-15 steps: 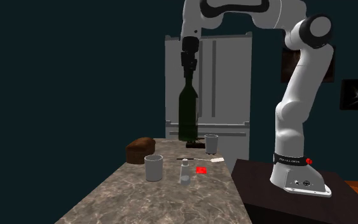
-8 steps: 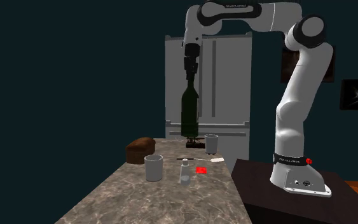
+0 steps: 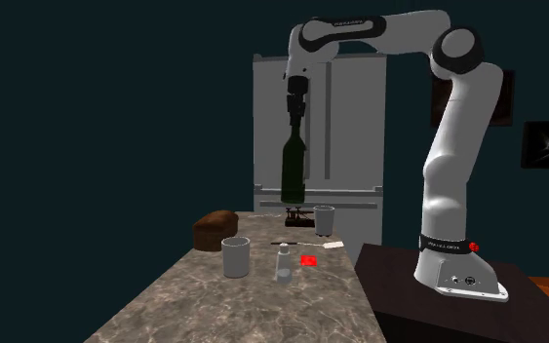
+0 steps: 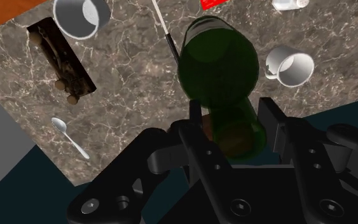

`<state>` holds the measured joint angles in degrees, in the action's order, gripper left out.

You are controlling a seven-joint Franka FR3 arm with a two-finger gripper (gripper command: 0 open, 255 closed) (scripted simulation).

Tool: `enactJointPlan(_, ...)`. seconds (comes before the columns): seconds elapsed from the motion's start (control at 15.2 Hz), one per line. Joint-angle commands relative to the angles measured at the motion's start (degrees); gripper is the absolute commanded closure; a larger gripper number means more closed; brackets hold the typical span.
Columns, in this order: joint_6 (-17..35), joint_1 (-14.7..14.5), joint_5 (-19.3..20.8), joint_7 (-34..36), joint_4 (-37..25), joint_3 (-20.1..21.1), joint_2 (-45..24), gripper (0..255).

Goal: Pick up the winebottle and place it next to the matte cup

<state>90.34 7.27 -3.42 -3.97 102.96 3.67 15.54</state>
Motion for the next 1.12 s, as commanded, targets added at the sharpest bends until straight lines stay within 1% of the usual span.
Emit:
enactJointPlan(0.0,-0.1,1.0,0.4,-2.7,-1.7,-1.7,-1.7,255)
enactJointPlan(0.33,-0.8,3.4,0.9,-9.1,-7.0,-5.7,-6.6,255)
enactJointPlan(0.59,-1.7,5.6,0.7,-14.1,-12.7,-8.6,-11.6,255)
enactJointPlan(0.92,-3.8,8.7,-0.4,-20.2,-22.1,-11.9,-19.3,255)
enactJointPlan(1.06,-5.4,10.4,-1.3,-23.1,-27.9,-13.2,-23.8,255)
